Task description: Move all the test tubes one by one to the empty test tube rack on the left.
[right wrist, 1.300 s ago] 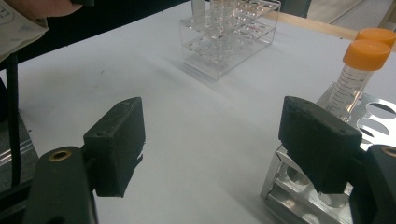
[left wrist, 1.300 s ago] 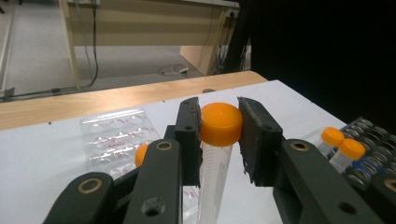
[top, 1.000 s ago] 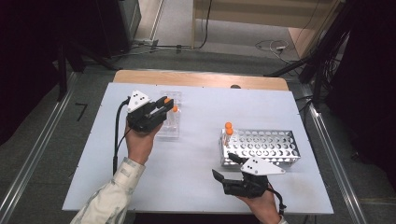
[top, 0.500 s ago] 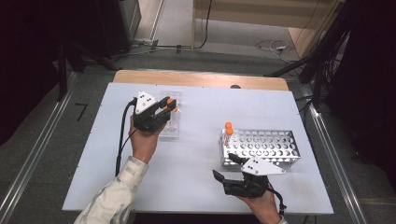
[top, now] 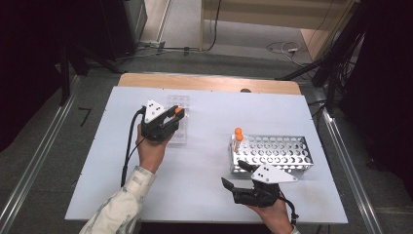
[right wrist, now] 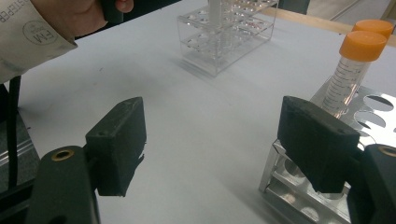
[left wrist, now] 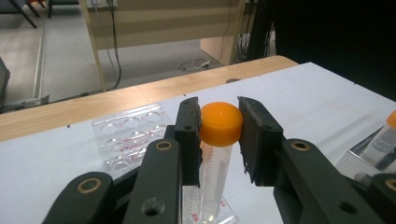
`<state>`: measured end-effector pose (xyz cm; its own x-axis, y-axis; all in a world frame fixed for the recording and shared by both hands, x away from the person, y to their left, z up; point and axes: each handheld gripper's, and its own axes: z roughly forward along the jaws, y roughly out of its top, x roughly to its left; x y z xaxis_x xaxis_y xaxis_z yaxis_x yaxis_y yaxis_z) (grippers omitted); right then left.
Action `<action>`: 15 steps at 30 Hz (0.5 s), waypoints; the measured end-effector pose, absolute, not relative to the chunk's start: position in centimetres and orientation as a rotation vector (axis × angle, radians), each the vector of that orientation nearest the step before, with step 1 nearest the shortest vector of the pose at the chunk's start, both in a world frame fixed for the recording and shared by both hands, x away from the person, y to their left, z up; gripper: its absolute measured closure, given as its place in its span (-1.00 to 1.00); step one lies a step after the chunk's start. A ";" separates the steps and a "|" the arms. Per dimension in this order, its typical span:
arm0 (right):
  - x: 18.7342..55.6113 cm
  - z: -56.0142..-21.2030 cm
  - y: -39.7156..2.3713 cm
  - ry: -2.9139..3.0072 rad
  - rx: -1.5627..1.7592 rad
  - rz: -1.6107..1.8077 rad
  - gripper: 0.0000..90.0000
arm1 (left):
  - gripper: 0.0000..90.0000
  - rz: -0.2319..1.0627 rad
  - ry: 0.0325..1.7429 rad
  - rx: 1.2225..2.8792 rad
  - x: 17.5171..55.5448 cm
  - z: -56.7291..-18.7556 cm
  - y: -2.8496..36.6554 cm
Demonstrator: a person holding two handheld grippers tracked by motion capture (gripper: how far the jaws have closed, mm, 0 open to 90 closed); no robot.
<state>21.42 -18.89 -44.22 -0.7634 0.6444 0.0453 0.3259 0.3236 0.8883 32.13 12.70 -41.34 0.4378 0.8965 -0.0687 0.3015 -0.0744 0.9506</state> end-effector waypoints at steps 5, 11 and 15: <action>21.4 -44.3 -18.9 2.279 0.872 1.413 -0.51 | 0.53 0.693 1.070 1.624 32.1 -41.4 12.6; 21.4 -44.3 -18.8 2.280 0.875 1.412 -0.51 | 0.45 0.691 1.066 1.623 32.0 -41.3 12.7; 21.4 -44.3 -18.8 2.281 0.874 1.411 -0.51 | 0.41 0.681 1.062 1.618 31.7 -41.2 12.7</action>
